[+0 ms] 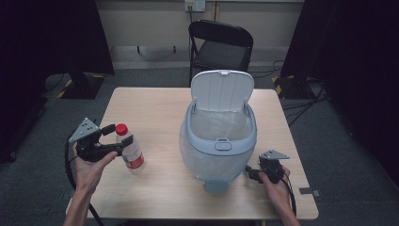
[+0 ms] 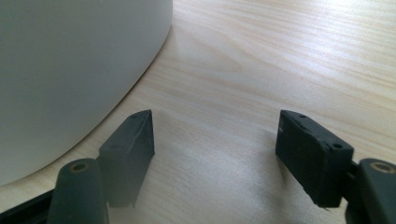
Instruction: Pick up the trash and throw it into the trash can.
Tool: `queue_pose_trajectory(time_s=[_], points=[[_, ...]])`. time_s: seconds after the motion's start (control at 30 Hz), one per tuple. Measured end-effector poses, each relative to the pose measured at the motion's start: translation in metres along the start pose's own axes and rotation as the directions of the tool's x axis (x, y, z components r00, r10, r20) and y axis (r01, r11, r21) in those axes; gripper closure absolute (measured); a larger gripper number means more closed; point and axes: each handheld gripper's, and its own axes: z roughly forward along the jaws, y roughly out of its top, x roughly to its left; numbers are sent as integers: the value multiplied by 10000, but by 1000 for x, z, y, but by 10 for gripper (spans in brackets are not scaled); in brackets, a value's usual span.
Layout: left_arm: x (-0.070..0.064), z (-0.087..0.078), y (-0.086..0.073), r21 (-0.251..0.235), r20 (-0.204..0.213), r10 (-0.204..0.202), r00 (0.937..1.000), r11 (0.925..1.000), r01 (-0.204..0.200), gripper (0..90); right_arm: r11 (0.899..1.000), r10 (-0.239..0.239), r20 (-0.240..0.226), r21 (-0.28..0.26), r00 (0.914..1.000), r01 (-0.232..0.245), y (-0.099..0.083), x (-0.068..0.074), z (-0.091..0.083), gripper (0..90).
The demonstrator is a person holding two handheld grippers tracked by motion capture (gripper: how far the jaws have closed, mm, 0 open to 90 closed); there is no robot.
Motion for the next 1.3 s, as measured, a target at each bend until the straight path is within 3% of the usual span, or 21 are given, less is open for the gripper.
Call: queue_pose_trajectory(time_s=[0.1, 0.27, 0.47, 0.7, 0.77, 0.93, 1.0, 1.07, 1.3], points=[[1, 8, -13, 294, -182, 165, 9997, 9994, -159, 163, 10000, 3, -15, 5, 10000, -3, 0, 0, 0, 269], [3, 19, -34, 799, -144, 70, 9999, 9968, -59, 163, 10000, -71, -71, 0, 9999, 71, 0, 0, 1, 253], [2, 34, -68, 1540, -289, -33, 9996, 9880, 77, 170, 10000, -69, -57, 3, 10000, 69, 0, 0, 1, 252], [3, 39, -72, 1616, -346, -68, 9994, 9868, 123, 166, 10000, -34, -77, 32, 10000, 35, 0, 0, 0, 251], [1, 41, -75, 1772, -401, 85, 9992, 9842, -12, 169, 10000, -50, -85, 20, 10000, 50, 0, 0, 0, 251], [0, 48, -81, 1861, -566, 122, 9983, 9825, -14, 204, 10000, -45, -102, 37, 9999, 45, 0, 0, 0, 245], [0, 50, -81, 1903, -515, 215, 9984, 9817, -114, 274, 10000, -39, -108, 35, 9999, 39, 0, 0, 0, 244], [-1, 51, -79, 1988, -604, 289, 9978, 9799, -163, 285, 10000, -40, -109, 36, 9999, 40, 0, 0, 0, 244], [0, 51, -79, 1870, -807, 268, 9964, 9823, -113, 299, 10000, -39, -109, 38, 9999, 40, 0, 0, 0, 243]])
